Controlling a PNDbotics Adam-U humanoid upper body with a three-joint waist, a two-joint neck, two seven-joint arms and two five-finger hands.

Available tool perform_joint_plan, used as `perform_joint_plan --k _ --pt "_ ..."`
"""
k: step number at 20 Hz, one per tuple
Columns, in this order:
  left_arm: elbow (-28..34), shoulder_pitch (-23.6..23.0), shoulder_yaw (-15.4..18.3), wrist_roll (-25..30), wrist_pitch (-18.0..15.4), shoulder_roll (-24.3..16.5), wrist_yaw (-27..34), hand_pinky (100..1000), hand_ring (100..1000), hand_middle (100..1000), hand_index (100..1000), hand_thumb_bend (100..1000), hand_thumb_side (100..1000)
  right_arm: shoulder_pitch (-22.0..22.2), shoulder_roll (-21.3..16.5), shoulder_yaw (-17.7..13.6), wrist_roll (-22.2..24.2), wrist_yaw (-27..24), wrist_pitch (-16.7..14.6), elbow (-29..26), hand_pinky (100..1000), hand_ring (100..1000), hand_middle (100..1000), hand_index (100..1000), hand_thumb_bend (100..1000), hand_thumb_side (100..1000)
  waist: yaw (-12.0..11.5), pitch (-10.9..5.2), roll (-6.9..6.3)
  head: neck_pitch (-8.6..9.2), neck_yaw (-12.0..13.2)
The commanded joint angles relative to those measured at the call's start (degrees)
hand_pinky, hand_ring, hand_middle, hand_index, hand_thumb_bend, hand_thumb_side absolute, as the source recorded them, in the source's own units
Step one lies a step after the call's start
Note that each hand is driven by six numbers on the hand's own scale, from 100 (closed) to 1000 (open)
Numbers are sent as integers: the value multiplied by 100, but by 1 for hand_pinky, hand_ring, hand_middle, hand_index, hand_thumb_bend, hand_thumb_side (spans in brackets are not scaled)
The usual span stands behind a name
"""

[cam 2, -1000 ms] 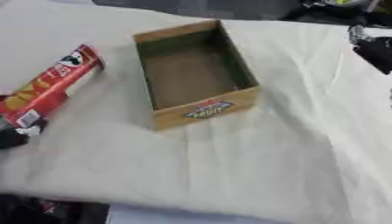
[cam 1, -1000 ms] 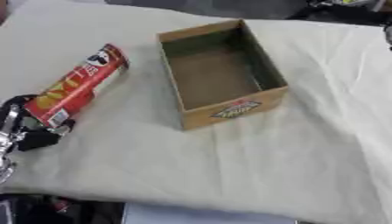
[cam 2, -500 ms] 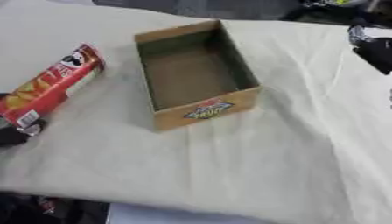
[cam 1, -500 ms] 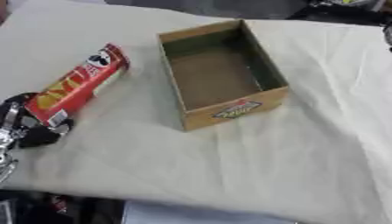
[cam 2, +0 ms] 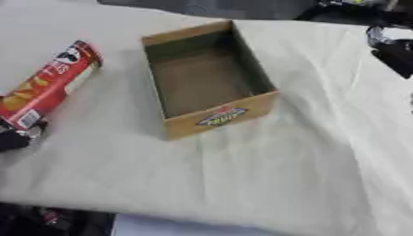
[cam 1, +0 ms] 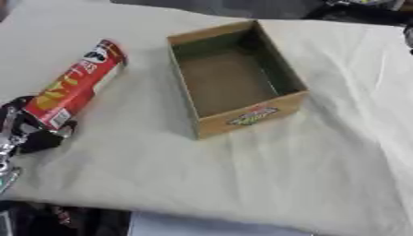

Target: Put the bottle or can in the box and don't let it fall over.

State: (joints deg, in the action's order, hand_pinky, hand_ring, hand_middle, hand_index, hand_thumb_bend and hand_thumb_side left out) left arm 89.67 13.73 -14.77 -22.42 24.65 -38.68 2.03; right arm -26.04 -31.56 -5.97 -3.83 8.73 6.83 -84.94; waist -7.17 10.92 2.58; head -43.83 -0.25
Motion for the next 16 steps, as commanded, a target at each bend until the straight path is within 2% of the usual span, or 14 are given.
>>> perform_joint_plan --k 1,9,16 --pt "64 79 57 -250 -94 -85 123 123 509 699 466 100 100 -87 -201 -70 7 -36 -15 -36 785 1000 1000 1000 100 522 0 9 74 -29 -22" --pt "148 75 92 -620 -232 -132 117 103 501 689 459 100 100 -89 -195 -71 14 -30 -21 -39 785 1000 1000 1000 100 522 -6 3 68 -29 -32" --pt "267 108 123 -727 -254 -176 -370 100 492 679 459 100 100 -88 -190 -72 17 -31 -26 -40 785 1000 1000 1000 100 522 -10 -1 62 -29 -37"
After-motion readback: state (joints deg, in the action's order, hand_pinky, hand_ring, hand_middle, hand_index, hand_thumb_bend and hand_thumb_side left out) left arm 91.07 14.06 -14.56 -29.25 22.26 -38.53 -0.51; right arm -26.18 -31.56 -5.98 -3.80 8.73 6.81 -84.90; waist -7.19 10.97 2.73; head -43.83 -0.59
